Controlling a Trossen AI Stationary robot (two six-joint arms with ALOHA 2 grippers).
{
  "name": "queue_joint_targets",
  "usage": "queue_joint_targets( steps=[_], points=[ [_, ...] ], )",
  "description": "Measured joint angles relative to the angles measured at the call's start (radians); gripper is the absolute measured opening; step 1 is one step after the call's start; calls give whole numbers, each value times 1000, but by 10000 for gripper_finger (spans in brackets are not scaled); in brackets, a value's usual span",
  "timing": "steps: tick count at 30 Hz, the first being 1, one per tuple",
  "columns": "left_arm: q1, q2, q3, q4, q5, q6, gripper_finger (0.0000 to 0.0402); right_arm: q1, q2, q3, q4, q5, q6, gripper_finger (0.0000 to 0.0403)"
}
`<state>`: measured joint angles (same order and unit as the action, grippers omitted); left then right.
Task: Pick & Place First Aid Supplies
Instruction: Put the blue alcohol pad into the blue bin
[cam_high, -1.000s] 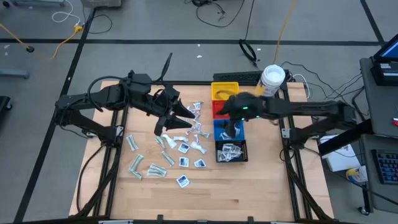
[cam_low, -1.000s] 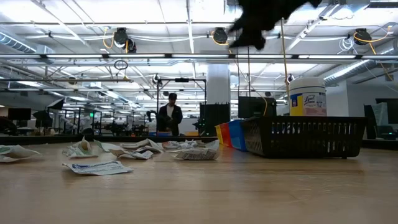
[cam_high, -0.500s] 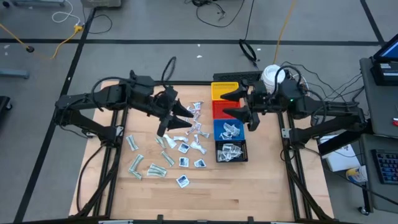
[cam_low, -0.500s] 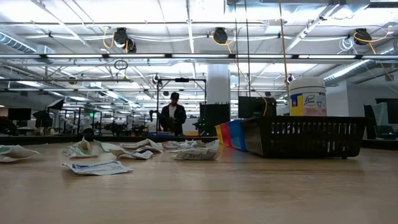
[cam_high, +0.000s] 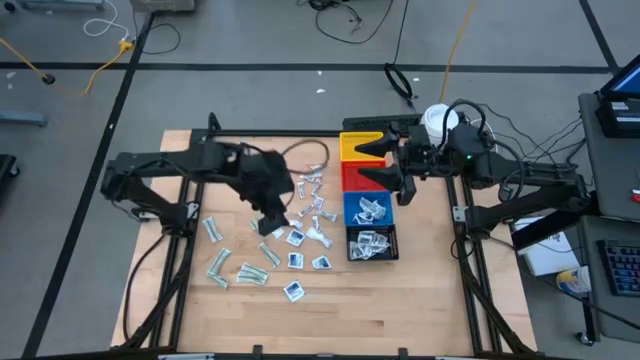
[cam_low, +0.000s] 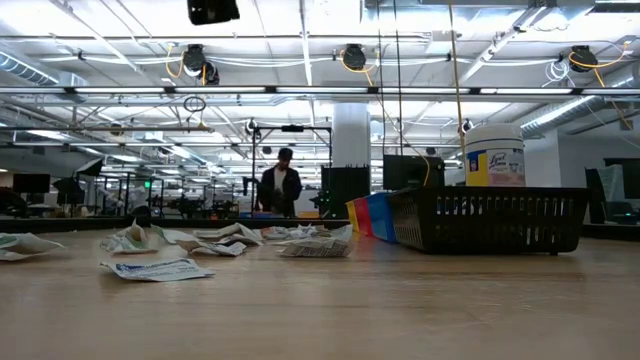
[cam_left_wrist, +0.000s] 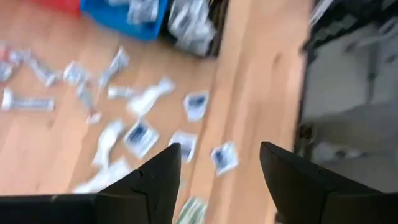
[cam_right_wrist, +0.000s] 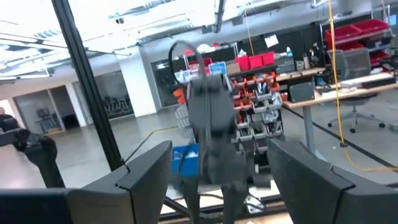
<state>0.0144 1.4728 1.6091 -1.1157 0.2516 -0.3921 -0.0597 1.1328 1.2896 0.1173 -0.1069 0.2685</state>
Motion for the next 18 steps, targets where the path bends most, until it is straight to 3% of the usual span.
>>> queue_joint_targets(
  steps=[6, 11, 18],
  points=[
    [-28, 113, 84, -136, -89, 24, 225, 0, 0, 0, 29, -55, 0, 258],
    [-58, 173, 86, -143, -212, 83, 225, 0, 0, 0, 29, -55, 0, 258],
    [-109, 316, 85, -151, -286, 134, 225, 0, -7, 0, 29, -55, -1, 258]
  ],
)
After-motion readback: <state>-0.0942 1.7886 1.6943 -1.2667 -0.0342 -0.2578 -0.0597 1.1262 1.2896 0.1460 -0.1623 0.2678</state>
